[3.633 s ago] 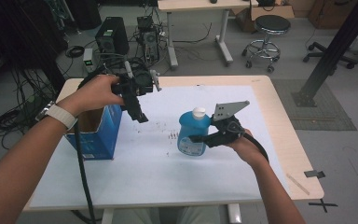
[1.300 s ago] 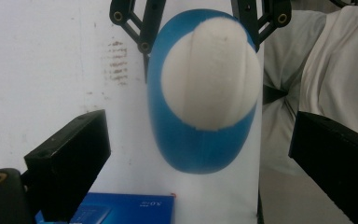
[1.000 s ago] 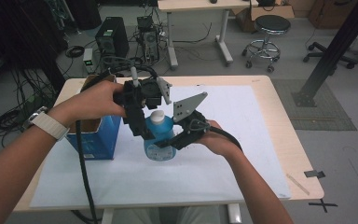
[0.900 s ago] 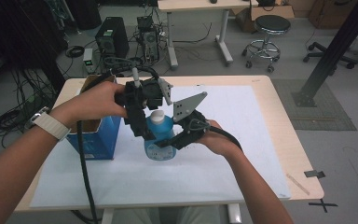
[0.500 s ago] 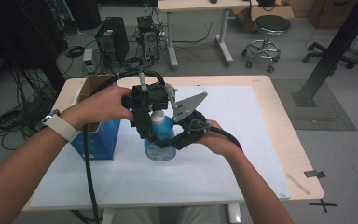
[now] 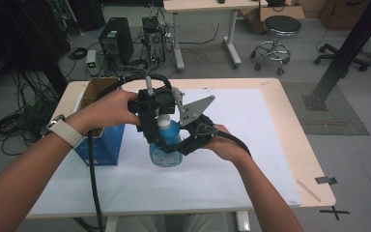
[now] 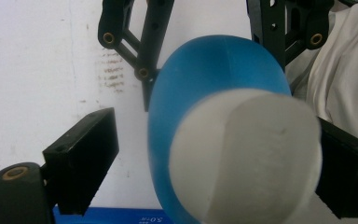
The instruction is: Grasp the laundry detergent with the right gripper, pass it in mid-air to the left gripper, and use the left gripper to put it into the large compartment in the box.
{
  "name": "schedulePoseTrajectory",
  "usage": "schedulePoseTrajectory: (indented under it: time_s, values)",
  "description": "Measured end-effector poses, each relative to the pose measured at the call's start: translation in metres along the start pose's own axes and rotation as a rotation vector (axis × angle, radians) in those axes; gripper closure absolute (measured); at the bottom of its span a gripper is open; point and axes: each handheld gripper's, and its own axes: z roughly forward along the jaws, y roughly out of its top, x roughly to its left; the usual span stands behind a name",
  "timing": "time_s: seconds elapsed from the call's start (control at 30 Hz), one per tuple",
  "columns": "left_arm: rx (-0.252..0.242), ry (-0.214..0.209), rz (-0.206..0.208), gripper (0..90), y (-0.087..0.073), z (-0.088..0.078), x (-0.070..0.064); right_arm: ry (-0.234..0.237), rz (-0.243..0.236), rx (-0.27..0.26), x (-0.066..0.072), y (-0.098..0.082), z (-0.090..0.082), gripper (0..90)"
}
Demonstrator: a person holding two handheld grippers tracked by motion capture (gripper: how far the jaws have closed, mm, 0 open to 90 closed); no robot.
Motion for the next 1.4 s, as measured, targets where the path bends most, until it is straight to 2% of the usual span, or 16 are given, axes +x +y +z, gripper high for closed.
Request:
schedulePoseTrajectory:
  time_s: [0.9, 1.2, 1.4]
  values:
    - [0.003, -0.006, 0.005, 27.3, 0.0020, 0.0013, 0.0001, 0.003, 0.003, 0.001, -0.0004, -0.0002, 0.0008, 44.9]
    - [-0.001, -0.035, 0.015, 37.5, 0.0036, 0.0010, -0.0001, -0.003, 0.002, -0.001, -0.0008, -0.0011, -0.0007, 45.0]
    - [0.000, -0.033, 0.021, 38.0, 0.0044, 0.0011, -0.0016, -0.002, -0.006, 0.002, 0.0000, -0.0010, -0.0009, 45.0]
